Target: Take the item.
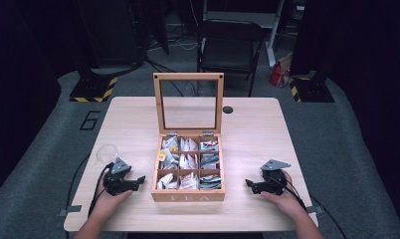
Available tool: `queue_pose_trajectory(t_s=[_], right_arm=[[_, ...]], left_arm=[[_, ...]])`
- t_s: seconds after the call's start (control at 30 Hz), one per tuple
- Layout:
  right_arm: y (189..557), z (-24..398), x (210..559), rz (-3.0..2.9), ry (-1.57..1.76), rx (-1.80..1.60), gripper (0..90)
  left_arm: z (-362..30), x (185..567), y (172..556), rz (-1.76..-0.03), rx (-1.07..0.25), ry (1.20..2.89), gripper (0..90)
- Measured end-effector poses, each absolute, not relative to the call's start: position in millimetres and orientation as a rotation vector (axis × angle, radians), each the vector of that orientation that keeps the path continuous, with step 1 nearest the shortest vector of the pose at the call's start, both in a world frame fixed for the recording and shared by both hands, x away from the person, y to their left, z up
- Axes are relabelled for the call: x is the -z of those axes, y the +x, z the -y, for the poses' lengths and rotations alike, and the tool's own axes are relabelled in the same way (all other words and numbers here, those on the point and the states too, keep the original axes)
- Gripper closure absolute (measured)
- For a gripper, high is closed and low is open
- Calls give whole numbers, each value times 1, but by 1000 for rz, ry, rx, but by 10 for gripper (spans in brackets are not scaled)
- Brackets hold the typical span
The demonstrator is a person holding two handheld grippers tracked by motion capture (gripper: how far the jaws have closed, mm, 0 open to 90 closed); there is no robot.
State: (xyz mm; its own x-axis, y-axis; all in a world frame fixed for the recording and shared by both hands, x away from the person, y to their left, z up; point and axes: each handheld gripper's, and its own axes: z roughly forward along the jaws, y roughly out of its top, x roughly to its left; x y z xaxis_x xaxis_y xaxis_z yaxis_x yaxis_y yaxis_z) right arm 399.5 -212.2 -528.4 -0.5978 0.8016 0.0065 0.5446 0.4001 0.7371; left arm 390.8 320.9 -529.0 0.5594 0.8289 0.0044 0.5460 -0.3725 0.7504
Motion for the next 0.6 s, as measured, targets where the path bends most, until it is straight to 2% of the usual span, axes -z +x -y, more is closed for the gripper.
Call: queue_pose_trajectory(t_s=[0.6], right_arm=[[400, 212, 528, -2313, 1165, -1022, 129]], left_arm=[[-320, 528, 390, -1122, -489, 2062, 252]])
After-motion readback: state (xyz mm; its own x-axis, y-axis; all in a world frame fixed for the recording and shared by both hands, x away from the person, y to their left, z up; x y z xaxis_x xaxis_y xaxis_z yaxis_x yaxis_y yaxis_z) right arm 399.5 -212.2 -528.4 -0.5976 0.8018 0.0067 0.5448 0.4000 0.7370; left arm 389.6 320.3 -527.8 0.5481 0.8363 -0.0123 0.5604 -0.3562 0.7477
